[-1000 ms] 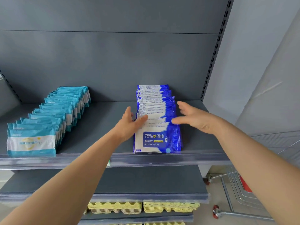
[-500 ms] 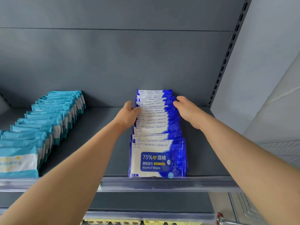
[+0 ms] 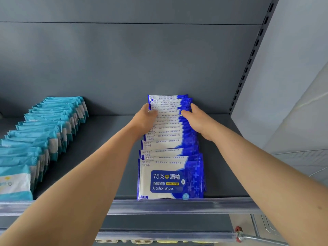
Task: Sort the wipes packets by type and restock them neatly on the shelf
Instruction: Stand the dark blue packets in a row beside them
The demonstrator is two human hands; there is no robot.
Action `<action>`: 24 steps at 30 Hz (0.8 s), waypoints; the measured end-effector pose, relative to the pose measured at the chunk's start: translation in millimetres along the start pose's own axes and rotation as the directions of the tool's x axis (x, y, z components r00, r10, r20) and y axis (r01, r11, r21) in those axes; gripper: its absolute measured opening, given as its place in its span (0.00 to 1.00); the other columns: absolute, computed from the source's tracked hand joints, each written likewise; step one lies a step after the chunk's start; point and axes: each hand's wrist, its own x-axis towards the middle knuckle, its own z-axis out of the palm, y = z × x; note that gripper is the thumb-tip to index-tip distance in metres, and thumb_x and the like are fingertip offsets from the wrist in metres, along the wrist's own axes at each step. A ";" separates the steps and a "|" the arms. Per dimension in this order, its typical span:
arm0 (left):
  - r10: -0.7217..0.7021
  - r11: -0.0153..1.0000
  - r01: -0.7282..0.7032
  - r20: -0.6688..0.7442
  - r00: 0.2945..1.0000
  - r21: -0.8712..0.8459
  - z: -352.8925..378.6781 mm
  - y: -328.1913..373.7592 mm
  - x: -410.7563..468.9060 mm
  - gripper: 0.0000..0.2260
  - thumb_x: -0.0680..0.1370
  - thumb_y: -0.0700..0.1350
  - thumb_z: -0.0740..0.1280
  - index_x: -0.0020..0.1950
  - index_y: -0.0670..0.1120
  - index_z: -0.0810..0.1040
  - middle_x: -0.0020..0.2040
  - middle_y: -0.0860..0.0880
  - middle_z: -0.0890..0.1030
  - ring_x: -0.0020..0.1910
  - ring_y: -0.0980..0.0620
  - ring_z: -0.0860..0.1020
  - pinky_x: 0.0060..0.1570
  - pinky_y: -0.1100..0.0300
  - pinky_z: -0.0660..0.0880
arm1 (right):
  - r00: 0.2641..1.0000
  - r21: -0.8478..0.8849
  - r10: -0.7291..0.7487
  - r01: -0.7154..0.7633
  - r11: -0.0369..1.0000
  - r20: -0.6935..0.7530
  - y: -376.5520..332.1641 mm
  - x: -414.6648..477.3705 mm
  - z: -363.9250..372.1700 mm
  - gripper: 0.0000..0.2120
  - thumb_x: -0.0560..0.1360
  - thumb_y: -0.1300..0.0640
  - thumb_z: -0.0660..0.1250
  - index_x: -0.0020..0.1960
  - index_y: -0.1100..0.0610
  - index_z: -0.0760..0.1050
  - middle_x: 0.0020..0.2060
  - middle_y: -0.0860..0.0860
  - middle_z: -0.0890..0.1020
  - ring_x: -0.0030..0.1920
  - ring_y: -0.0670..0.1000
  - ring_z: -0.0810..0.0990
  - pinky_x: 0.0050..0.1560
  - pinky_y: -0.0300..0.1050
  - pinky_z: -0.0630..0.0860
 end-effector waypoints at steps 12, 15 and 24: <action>0.626 0.671 -0.517 -0.032 0.779 0.532 50.6 44.8 -83.3 0.14 0.80 0.46 0.61 0.63 0.46 0.78 0.60 0.48 0.80 0.56 0.45 0.77 0.56 0.53 0.73 | 0.877 -0.597 -0.400 0.177 0.782 -0.264 7.7 -127.0 -68.4 0.22 0.81 0.48 0.57 0.72 0.53 0.66 0.71 0.47 0.70 0.70 0.49 0.68 0.66 0.37 0.61; 0.681 0.610 -0.619 0.072 0.729 0.494 101.6 62.0 -108.4 0.12 0.79 0.47 0.62 0.61 0.47 0.79 0.55 0.48 0.82 0.48 0.45 0.77 0.53 0.54 0.73 | 0.861 -0.654 -0.425 0.152 0.741 -0.281 34.8 -168.8 -104.6 0.21 0.80 0.49 0.59 0.71 0.55 0.69 0.69 0.49 0.72 0.70 0.48 0.68 0.66 0.36 0.60; 0.684 0.485 -0.772 0.372 0.628 0.411 326.8 109.2 -159.5 0.20 0.76 0.52 0.55 0.59 0.46 0.80 0.54 0.47 0.82 0.52 0.43 0.78 0.54 0.50 0.74 | 0.905 -0.675 -0.212 -0.104 0.731 -0.369 185.2 -262.3 -263.4 0.20 0.80 0.49 0.59 0.70 0.54 0.70 0.68 0.51 0.74 0.68 0.51 0.71 0.65 0.38 0.62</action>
